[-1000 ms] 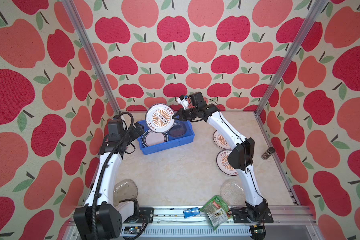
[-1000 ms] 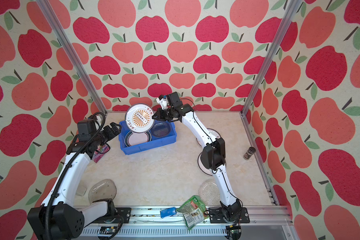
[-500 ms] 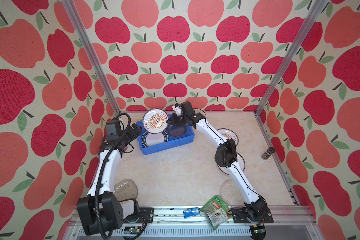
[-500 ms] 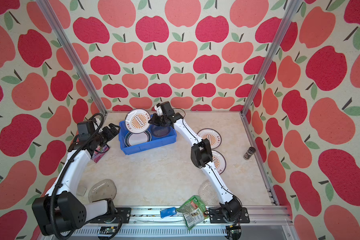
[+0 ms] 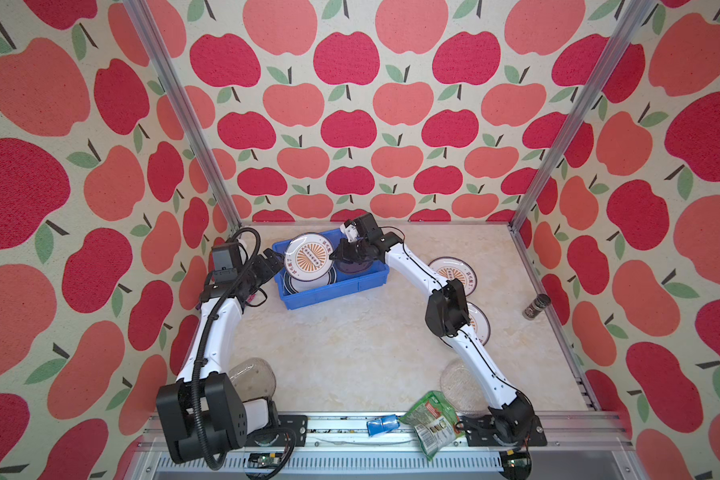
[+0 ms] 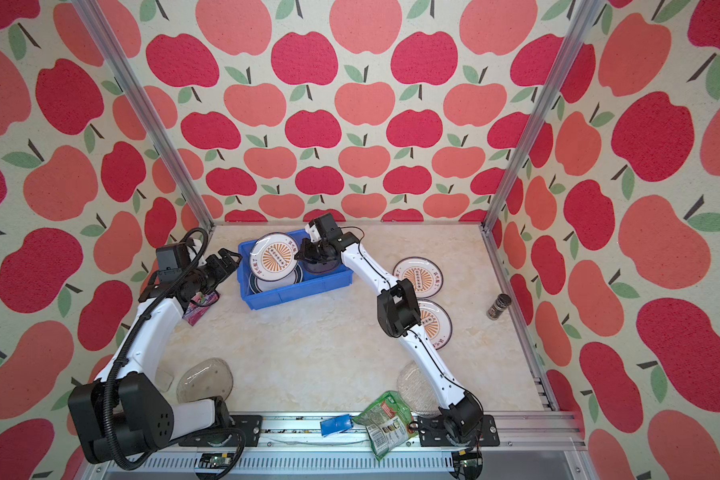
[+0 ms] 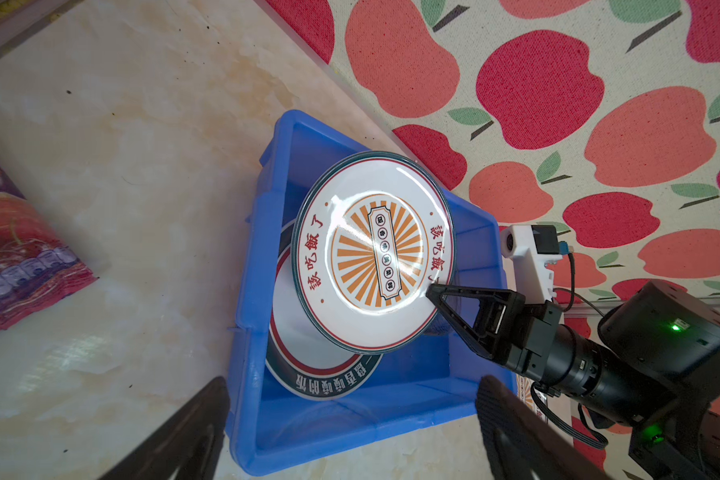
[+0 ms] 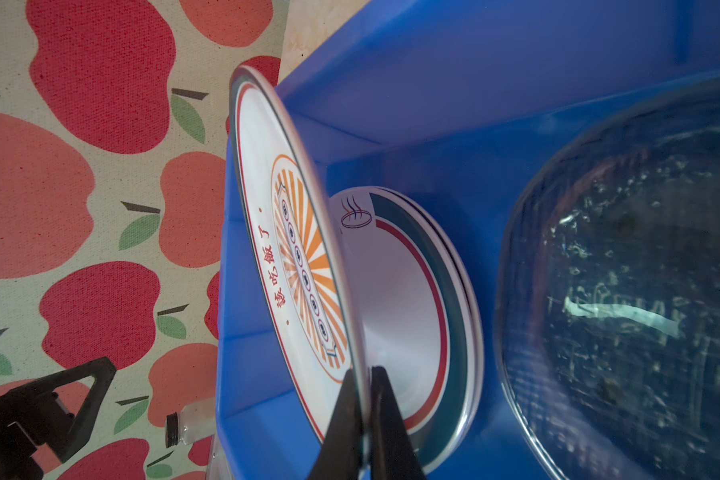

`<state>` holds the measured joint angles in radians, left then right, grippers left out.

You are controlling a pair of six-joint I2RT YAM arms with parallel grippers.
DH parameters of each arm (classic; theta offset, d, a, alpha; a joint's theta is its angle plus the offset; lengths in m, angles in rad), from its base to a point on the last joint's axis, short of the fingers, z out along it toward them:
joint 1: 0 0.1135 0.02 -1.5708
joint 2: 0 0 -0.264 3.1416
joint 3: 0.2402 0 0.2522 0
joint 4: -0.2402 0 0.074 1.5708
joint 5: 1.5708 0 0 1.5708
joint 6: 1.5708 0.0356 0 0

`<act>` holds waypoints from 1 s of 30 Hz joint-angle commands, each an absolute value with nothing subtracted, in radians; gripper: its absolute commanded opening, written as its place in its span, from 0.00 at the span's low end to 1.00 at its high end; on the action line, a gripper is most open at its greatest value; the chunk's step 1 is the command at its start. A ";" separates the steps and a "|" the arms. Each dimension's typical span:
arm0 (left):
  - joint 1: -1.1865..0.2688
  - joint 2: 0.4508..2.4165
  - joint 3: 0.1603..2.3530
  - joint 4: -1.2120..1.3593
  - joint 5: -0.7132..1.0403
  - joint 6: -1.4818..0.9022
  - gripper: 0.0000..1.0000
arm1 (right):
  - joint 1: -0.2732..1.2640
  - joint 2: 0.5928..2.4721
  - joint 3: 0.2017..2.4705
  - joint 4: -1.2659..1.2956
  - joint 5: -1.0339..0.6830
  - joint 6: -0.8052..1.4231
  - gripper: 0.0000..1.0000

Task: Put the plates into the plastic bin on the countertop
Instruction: 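Lift the sunburst plate and carry it over the blue bin with the right gripper, then lower the plate into the bin and open the right gripper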

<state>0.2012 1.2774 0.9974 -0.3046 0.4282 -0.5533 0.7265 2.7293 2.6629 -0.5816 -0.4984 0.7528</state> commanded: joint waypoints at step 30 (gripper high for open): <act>0.208 1.308 0.984 -0.306 0.437 -0.534 0.96 | 0.773 2.719 2.697 -0.802 -0.436 0.571 0.32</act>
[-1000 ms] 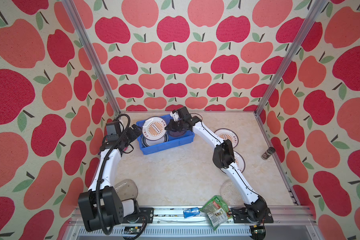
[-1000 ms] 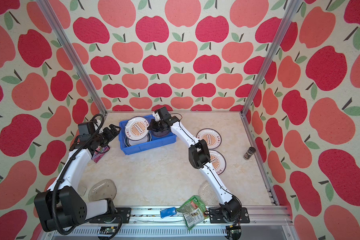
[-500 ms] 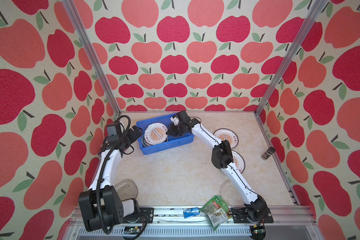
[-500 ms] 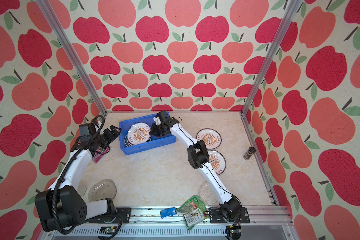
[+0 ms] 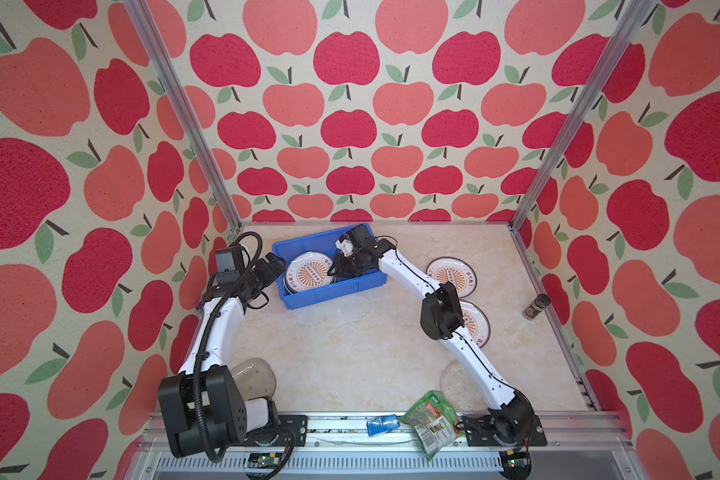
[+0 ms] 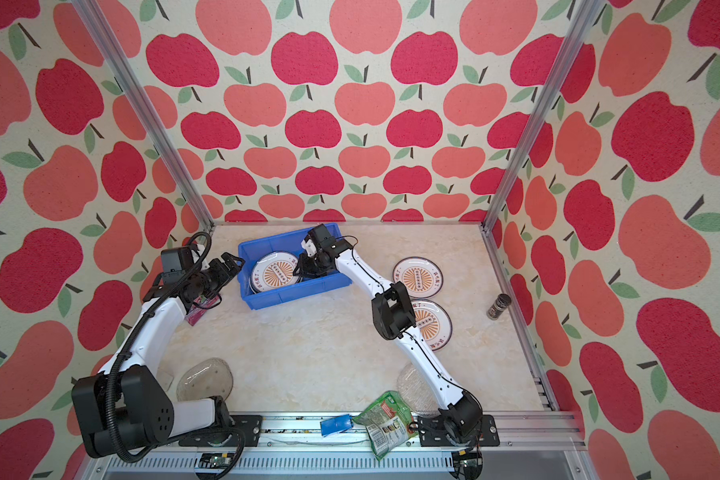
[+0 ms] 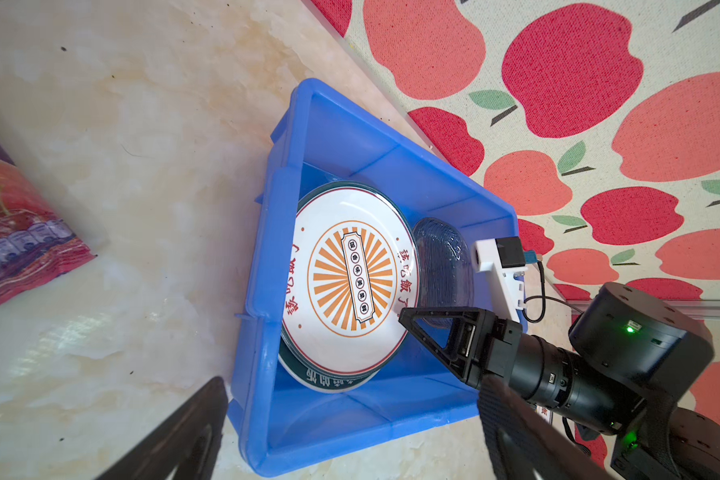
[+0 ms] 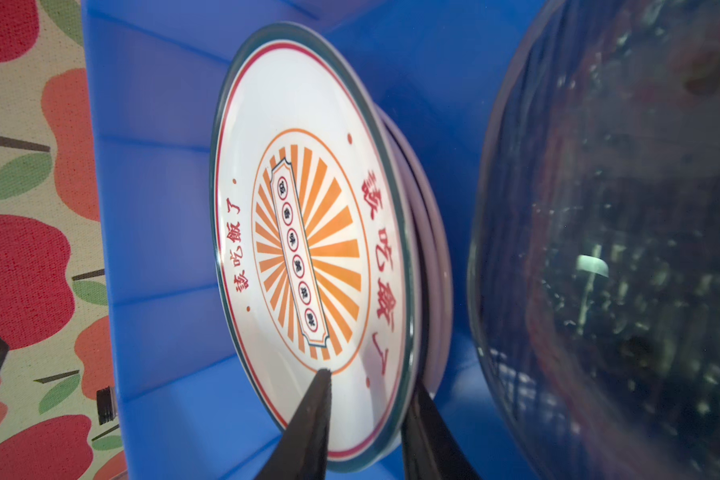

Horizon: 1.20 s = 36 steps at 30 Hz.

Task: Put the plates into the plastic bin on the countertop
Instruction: 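Lower the plate into the bin and open the right gripper, then withdraw the right gripper and move it toward the clear ribbed glass dish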

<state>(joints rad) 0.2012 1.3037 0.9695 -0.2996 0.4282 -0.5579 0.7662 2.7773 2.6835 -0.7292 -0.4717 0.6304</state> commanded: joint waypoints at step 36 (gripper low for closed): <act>0.206 0.839 0.866 -0.610 0.452 -0.494 0.97 | 1.003 2.290 2.203 -0.805 -0.522 0.323 0.51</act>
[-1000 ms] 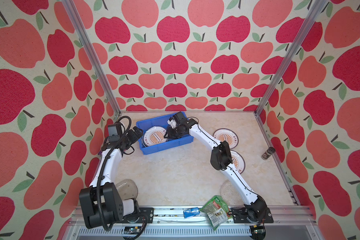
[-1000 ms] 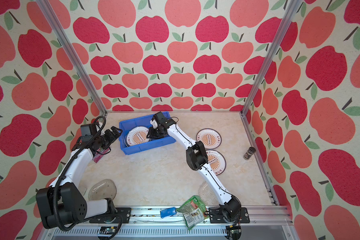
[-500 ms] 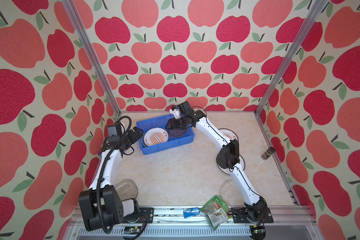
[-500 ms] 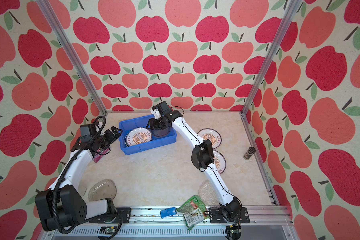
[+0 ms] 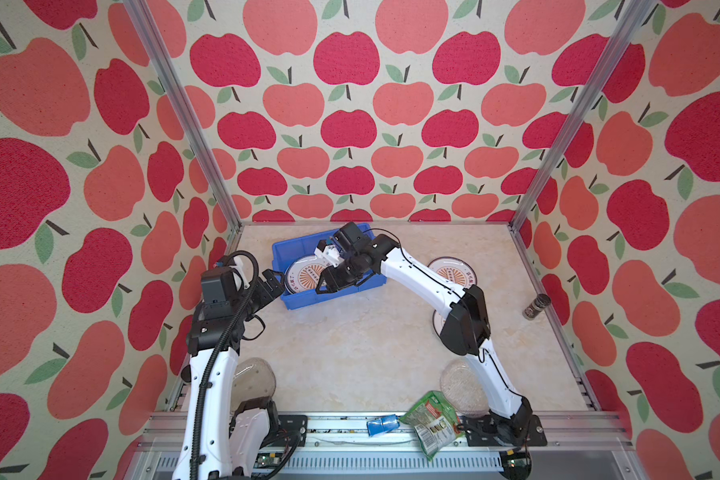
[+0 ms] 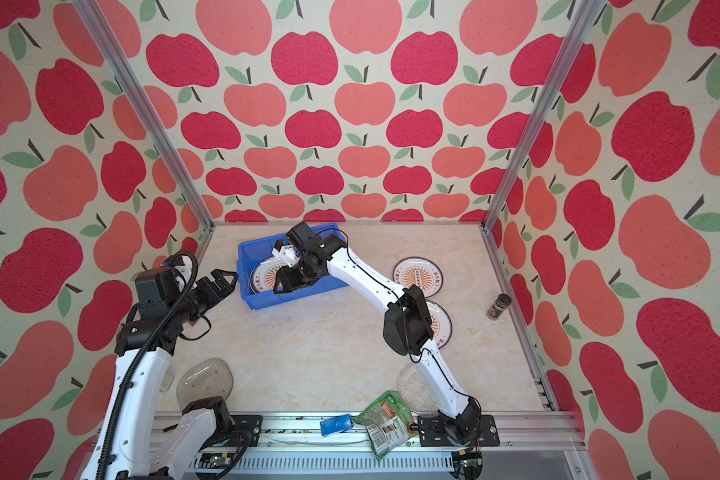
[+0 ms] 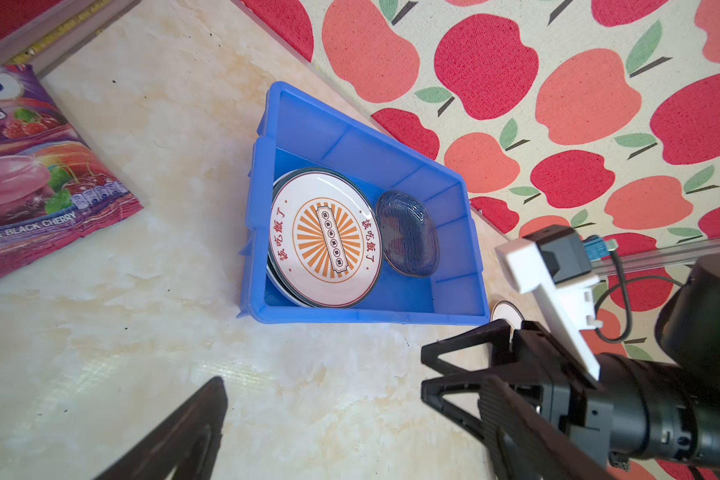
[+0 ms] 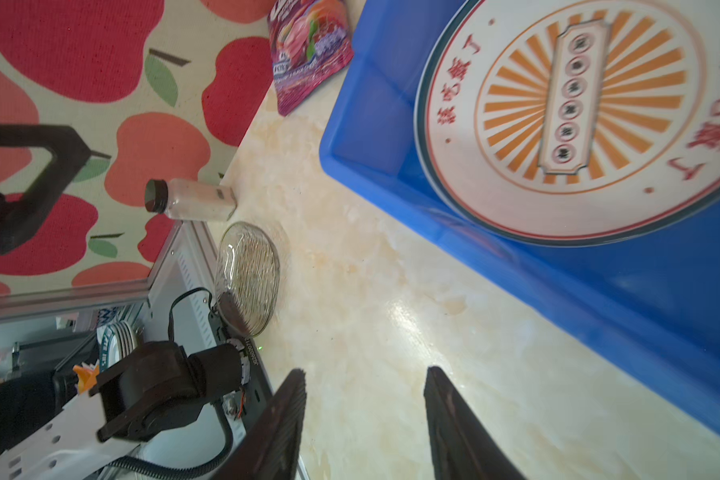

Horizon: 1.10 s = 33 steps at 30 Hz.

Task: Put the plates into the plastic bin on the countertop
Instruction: 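Withdraw the right gripper and move it toward the clear ribbed glass dish, then lower the right gripper and grasp the edge of the glass dish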

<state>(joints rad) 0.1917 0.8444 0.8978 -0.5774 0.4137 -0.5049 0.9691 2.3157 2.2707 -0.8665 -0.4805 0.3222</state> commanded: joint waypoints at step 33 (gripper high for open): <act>0.376 0.762 0.945 -0.654 0.627 -0.589 0.97 | 1.245 2.565 2.224 -0.464 -0.712 0.682 0.41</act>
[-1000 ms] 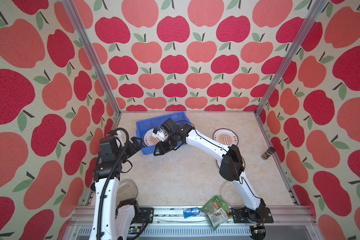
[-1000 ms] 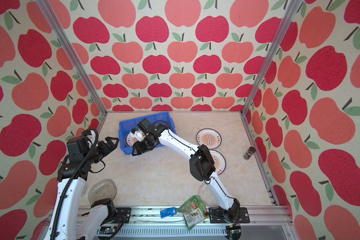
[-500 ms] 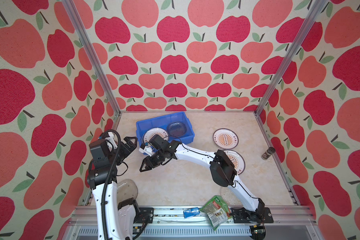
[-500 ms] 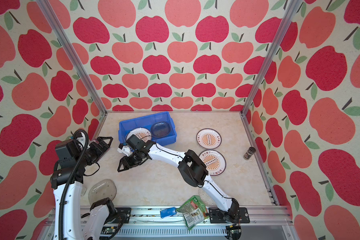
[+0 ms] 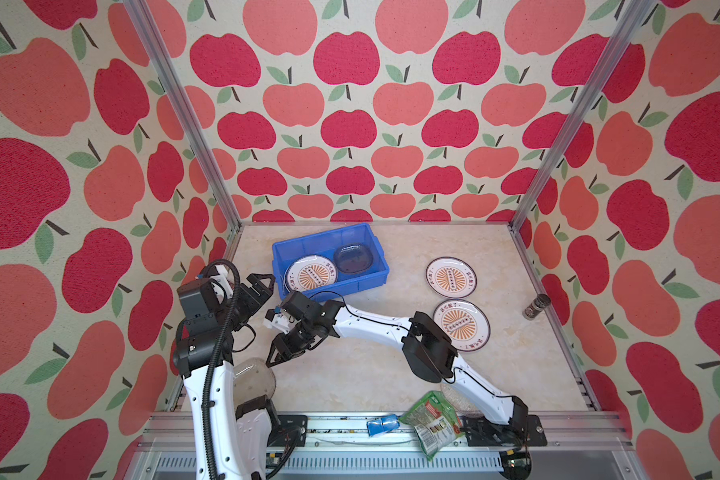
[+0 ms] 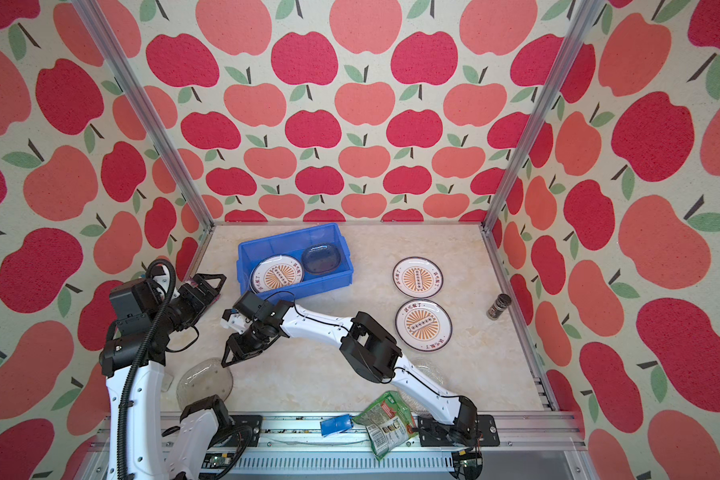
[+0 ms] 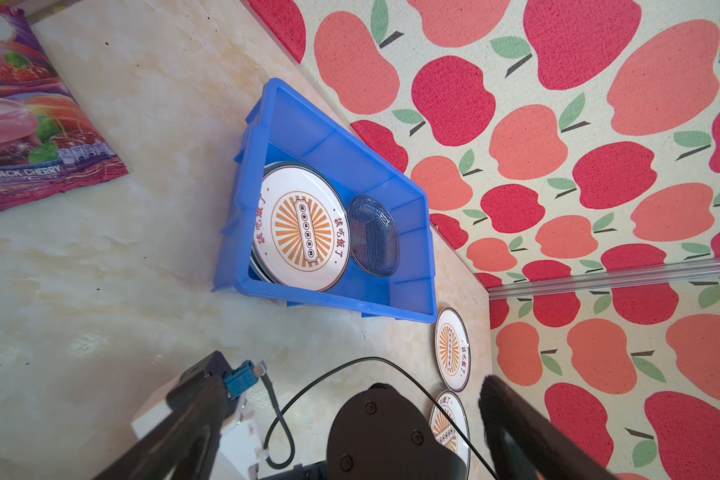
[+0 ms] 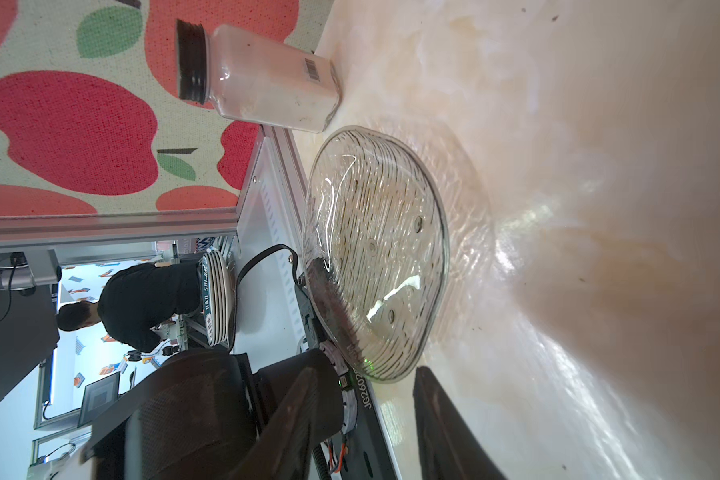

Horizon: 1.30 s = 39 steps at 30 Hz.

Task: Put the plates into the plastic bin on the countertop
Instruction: 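Lower the right gripper and grasp the edge of the glass dish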

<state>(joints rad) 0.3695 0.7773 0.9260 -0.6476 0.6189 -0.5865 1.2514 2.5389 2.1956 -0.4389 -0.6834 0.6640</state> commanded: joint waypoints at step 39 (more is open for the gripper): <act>0.375 0.670 0.852 -0.695 0.589 -0.571 0.97 | 1.290 2.746 2.350 -0.499 -0.762 0.766 0.34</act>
<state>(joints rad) 0.3733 0.6857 0.8562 -0.6735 0.6090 -0.5861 1.2743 2.6949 2.3039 -0.4465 -0.7685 0.7509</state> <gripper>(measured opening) 0.969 0.340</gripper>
